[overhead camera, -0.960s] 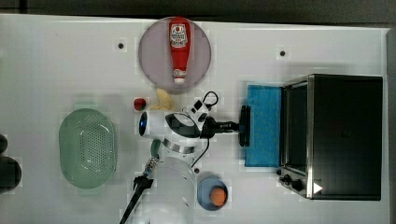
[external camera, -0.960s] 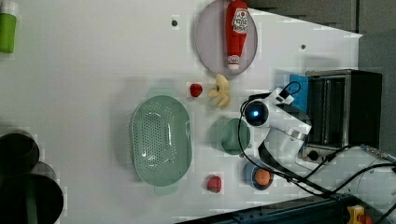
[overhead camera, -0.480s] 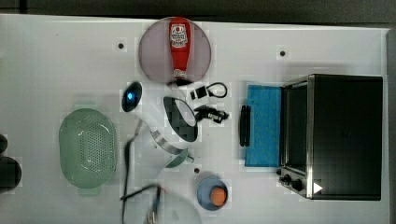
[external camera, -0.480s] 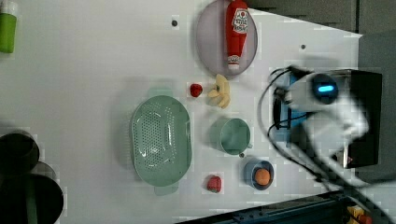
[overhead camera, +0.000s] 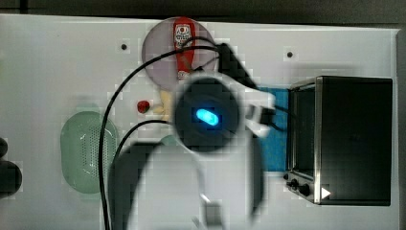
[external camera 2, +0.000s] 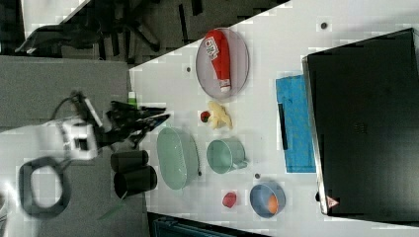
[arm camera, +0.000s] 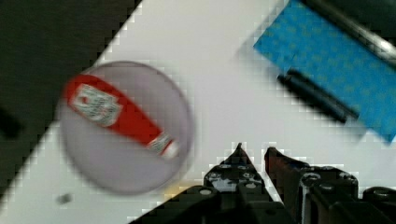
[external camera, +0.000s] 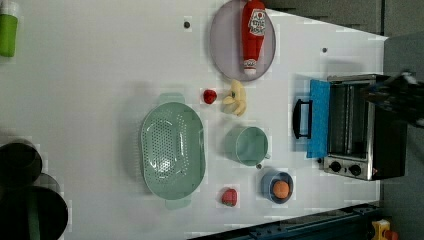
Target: Flap open oven.
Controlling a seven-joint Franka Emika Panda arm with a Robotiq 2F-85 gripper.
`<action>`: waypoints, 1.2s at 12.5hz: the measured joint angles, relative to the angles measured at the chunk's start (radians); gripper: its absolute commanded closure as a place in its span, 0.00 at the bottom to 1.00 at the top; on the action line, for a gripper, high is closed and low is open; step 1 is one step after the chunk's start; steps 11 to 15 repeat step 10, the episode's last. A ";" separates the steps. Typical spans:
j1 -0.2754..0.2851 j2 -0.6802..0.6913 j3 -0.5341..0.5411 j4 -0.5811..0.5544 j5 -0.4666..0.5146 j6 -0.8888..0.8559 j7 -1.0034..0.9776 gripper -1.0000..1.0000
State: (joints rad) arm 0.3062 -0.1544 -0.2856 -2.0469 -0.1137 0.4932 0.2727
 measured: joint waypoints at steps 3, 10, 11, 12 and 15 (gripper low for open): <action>-0.018 -0.117 -0.043 0.016 0.026 -0.105 0.001 0.83; -0.025 -0.117 -0.034 -0.004 0.031 -0.170 0.002 0.83; -0.025 -0.117 -0.034 -0.004 0.031 -0.170 0.002 0.83; -0.025 -0.117 -0.034 -0.004 0.031 -0.170 0.002 0.83; -0.025 -0.117 -0.034 -0.004 0.031 -0.170 0.002 0.83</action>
